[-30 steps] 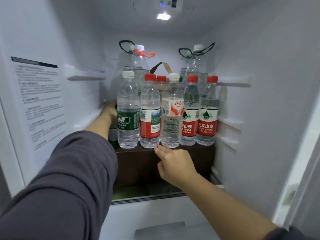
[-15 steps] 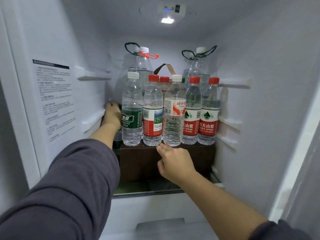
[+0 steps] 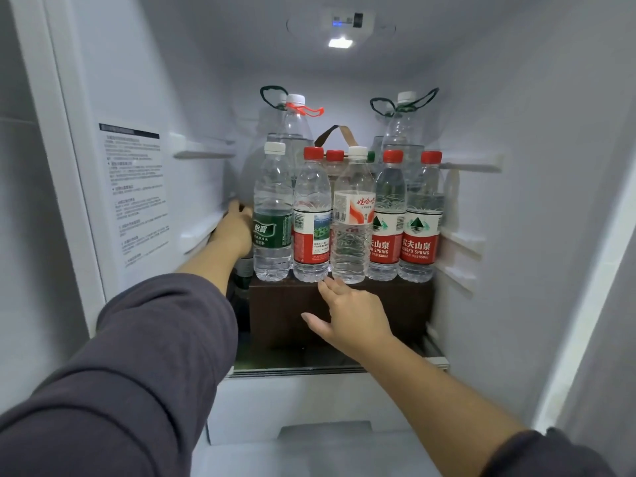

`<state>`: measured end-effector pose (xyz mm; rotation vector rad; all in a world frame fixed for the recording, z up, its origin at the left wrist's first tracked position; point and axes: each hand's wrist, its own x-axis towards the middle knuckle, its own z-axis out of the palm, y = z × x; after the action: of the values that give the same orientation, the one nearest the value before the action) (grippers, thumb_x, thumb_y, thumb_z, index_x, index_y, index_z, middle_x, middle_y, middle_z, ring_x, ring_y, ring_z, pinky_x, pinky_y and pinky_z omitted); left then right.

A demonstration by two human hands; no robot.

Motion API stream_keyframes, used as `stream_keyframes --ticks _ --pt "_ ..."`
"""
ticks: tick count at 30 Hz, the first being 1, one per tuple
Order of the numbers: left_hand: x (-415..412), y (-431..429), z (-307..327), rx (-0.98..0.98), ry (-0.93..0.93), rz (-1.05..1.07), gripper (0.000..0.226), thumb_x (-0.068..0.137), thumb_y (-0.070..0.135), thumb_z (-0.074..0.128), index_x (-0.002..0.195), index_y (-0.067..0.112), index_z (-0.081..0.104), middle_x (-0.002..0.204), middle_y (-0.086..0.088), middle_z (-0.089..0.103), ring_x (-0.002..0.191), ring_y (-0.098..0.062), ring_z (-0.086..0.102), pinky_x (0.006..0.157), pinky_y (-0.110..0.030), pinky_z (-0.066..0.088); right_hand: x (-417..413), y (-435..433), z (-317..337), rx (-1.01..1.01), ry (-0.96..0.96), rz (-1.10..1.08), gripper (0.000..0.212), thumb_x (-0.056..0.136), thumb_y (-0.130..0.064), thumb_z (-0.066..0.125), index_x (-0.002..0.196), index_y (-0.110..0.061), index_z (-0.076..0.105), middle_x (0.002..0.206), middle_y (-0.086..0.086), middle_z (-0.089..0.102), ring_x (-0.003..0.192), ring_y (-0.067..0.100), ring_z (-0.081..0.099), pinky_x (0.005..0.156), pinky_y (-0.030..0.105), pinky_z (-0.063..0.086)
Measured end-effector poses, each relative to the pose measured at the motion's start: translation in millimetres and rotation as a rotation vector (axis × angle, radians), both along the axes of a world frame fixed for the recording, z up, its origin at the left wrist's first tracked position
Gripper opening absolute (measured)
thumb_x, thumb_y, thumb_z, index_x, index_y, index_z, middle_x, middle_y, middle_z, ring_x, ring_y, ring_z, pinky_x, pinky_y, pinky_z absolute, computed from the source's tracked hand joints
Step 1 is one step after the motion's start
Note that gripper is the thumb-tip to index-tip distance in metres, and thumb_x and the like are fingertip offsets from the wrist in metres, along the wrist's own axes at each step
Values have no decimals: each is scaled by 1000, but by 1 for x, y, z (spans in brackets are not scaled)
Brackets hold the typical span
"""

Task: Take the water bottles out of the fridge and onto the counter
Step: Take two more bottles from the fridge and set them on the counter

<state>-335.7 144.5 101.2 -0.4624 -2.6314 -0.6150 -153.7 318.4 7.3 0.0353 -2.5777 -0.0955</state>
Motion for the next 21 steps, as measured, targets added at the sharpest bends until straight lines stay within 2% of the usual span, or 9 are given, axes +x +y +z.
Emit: stream_keyframes --ticks 4,6,8,11,13,17,21 --pt "17 -4 1 -99 13 49 62 85 -3 60 141 8 34 141 -22 31 116 -44 52 100 -47 47 0 0 0 -7 8 11 73 92 -69 38 147 -22 43 154 -3 43 121 13 60 85 34 52" --pt "25 -4 -1 -161 32 68 51 91 7 58 138 5 38 137 -24 40 118 -44 51 100 -49 45 0 1 0 -29 13 16 72 93 -68 38 148 -22 43 154 -4 42 122 13 59 88 34 52" --pt "36 -6 -5 -229 64 116 40 99 13 48 137 2 41 134 -25 45 118 -43 51 99 -48 46 1 1 0 -43 11 24 71 94 -66 39 149 -22 42 155 -4 41 123 14 58 89 34 51" --pt "52 -9 -8 -347 101 207 47 89 1 59 133 -1 42 130 -23 46 112 -37 58 90 -41 50 1 1 0 -53 7 23 70 94 -66 39 150 -23 40 156 -3 39 124 14 57 89 35 52" --pt "62 -10 -7 -424 145 223 44 88 -2 59 129 -3 44 129 -23 47 110 -36 60 87 -40 52 1 1 1 -57 -1 21 70 94 -65 39 151 -23 38 158 -3 36 126 14 56 90 35 52" --pt "82 -11 5 -431 143 222 41 89 -4 56 128 -2 43 125 -22 49 110 -39 58 85 -44 49 3 1 1 -61 -10 16 71 94 -63 42 152 -23 34 159 -4 34 129 14 53 91 34 52" --pt "101 -16 22 -427 129 234 35 95 4 54 128 -1 42 124 -22 49 111 -41 58 85 -45 48 2 0 3 -51 -32 -3 70 95 -61 43 153 -22 34 159 -3 34 138 15 44 92 36 51"
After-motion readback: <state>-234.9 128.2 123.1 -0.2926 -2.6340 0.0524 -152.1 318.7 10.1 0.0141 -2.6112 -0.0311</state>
